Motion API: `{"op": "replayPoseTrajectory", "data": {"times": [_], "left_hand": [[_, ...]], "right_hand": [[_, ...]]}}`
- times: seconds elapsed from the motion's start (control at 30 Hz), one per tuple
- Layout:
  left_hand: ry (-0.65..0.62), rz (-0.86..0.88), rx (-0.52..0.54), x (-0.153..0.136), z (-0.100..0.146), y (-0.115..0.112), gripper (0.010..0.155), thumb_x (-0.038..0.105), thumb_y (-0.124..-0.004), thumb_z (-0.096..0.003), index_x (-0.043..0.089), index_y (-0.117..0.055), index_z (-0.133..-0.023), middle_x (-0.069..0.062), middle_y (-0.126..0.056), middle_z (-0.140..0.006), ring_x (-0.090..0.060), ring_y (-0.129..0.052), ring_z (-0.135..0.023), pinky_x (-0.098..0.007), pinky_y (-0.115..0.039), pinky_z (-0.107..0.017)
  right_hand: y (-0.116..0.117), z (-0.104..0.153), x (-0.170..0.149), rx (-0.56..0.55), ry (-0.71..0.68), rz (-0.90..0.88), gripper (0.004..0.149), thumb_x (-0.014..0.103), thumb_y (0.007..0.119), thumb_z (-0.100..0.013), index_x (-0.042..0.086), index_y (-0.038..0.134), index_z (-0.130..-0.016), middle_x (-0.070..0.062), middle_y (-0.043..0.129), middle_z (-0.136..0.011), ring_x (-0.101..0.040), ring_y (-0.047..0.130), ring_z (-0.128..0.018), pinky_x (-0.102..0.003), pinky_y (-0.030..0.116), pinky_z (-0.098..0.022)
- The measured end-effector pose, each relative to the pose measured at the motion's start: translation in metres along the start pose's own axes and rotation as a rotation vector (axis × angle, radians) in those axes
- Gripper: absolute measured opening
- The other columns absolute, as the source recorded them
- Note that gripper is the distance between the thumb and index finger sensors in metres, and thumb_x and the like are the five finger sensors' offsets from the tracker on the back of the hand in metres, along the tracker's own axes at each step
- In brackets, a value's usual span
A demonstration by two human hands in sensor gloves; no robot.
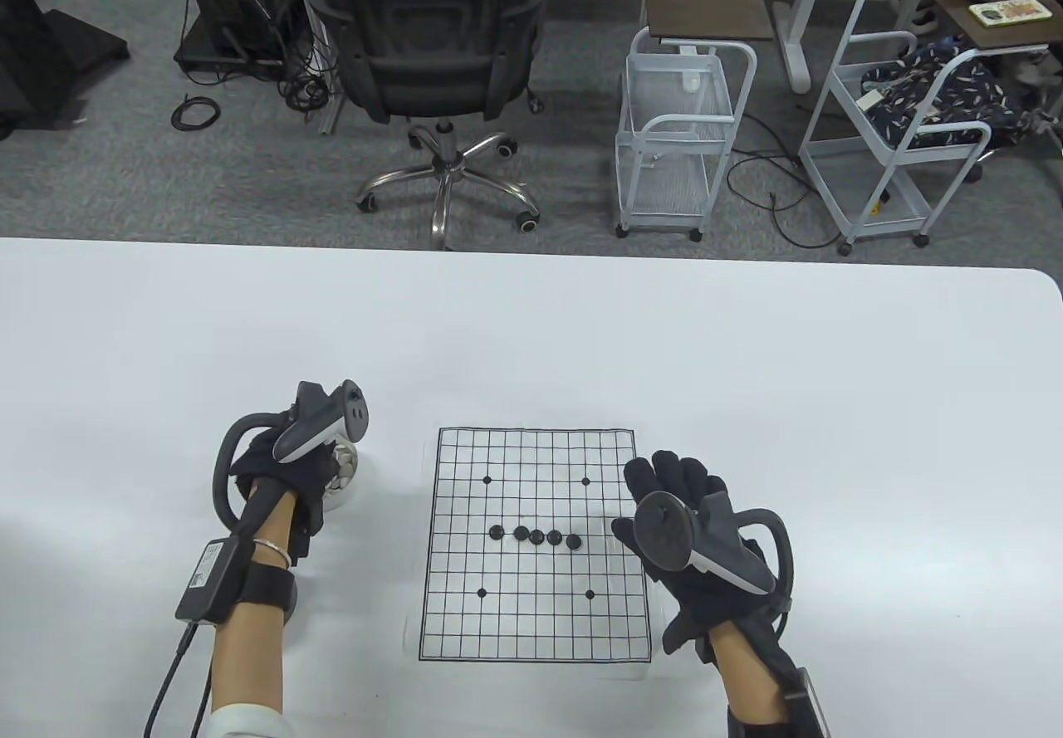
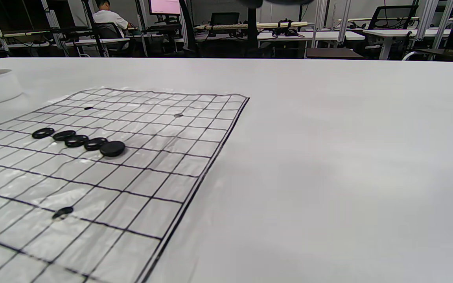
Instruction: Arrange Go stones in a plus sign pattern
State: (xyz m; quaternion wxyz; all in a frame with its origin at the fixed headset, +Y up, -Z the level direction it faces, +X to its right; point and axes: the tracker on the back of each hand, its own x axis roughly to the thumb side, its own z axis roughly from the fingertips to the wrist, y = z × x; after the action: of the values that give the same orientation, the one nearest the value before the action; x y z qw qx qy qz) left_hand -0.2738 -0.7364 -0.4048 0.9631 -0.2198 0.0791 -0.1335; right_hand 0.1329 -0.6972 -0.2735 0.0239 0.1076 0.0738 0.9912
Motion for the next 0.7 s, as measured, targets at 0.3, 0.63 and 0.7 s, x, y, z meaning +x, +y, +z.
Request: {"op": "replayPoseTrajectory", "data": {"times": [0.3, 0.63, 0.7], "left_hand": [[-0.019, 0.019, 0.031, 0.0, 0.003, 0.003, 0.042, 0.044, -0.07, -0.0469, 0.025, -0.087, -0.079, 0.005, -0.105, -0.061, -0.002, -0.102, -0.038, -0.031, -0.085, -0.05], [-0.117, 0.152, 0.114, 0.009, 0.025, 0.035, 0.042, 0.046, -0.07, -0.0468, 0.025, -0.088, -0.078, 0.006, -0.105, -0.058, -0.002, -0.103, -0.039, -0.032, -0.085, -0.05], [-0.162, 0.19, 0.122, 0.016, 0.03, 0.039, 0.041, 0.046, -0.07, -0.0468, 0.024, -0.088, -0.078, 0.006, -0.105, -0.058, -0.002, -0.103, -0.039, -0.032, -0.085, -0.05]], "right_hand": [[0.0, 0.0, 0.0, -0.003, -0.001, -0.005, 0.072, 0.054, 0.05, -0.058, 0.017, 0.032, -0.117, -0.022, 0.036, -0.12, -0.05, 0.039, -0.109, -0.057, 0.038, -0.076], [-0.001, 0.0, 0.0, -0.012, -0.007, -0.007, 0.072, 0.054, 0.05, -0.058, 0.016, 0.032, -0.117, -0.022, 0.037, -0.12, -0.05, 0.039, -0.109, -0.057, 0.038, -0.076], [-0.001, 0.0, 0.0, -0.012, -0.007, -0.007, 0.072, 0.054, 0.05, -0.058, 0.017, 0.032, -0.117, -0.022, 0.037, -0.12, -0.05, 0.039, -0.109, -0.057, 0.038, -0.076]]}}
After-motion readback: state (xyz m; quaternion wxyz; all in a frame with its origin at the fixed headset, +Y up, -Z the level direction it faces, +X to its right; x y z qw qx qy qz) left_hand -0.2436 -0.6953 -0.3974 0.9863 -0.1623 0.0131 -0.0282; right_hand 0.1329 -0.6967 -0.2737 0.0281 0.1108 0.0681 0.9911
